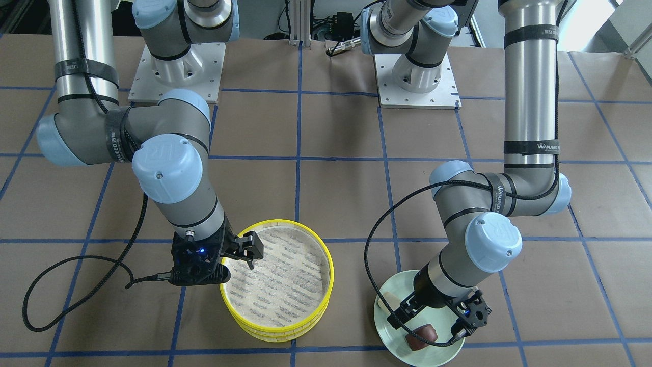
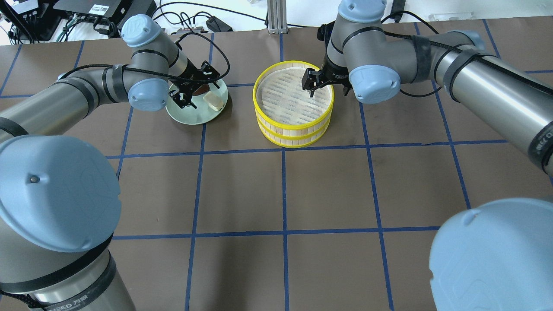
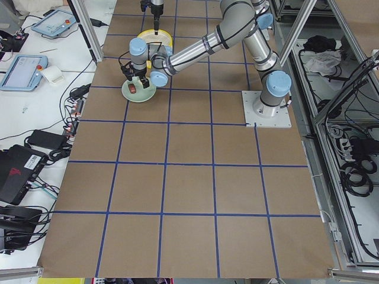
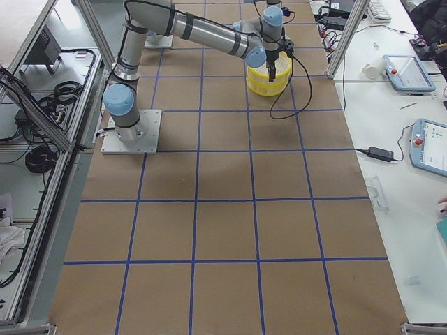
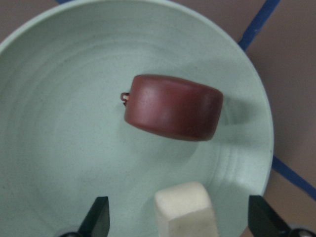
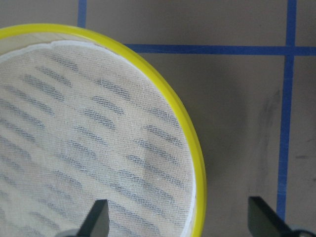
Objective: Place buns in different layers of steamer
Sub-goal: 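Grasp the white bun with the left gripper while the right gripper grips the steamer rim, then lift the top tier off with the right gripper while the left carries the white bun, then release the white bun into the lower steamer tier with the left gripper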
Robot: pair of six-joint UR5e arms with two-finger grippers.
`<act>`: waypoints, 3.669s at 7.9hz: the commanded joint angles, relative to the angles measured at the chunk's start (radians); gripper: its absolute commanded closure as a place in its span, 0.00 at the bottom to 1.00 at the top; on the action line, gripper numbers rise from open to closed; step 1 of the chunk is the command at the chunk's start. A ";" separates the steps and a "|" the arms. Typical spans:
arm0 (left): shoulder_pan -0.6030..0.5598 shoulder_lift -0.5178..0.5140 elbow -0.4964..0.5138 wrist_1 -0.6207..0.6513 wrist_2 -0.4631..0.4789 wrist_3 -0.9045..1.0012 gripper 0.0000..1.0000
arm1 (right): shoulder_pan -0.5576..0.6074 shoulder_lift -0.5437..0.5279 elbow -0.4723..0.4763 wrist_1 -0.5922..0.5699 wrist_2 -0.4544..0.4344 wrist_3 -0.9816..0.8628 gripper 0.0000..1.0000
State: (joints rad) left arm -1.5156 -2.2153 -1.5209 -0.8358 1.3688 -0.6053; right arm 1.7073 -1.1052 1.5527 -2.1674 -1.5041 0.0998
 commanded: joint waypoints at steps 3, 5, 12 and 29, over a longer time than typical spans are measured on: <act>0.000 -0.010 -0.005 -0.008 0.006 0.001 0.54 | 0.000 0.015 0.009 -0.026 -0.011 -0.011 0.51; 0.000 -0.009 -0.007 -0.008 0.001 0.015 0.96 | -0.002 0.012 0.012 -0.019 -0.018 -0.020 0.83; 0.015 0.097 0.002 -0.008 0.012 0.130 1.00 | -0.031 -0.062 0.003 0.087 -0.059 -0.035 1.00; -0.270 0.123 -0.027 0.024 -0.093 0.039 0.01 | -0.333 -0.331 -0.008 0.429 -0.127 -0.402 1.00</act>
State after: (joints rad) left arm -1.7865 -2.1260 -1.5496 -0.8027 1.2570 -0.5756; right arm 1.3738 -1.4361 1.5447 -1.7379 -1.6301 -0.3004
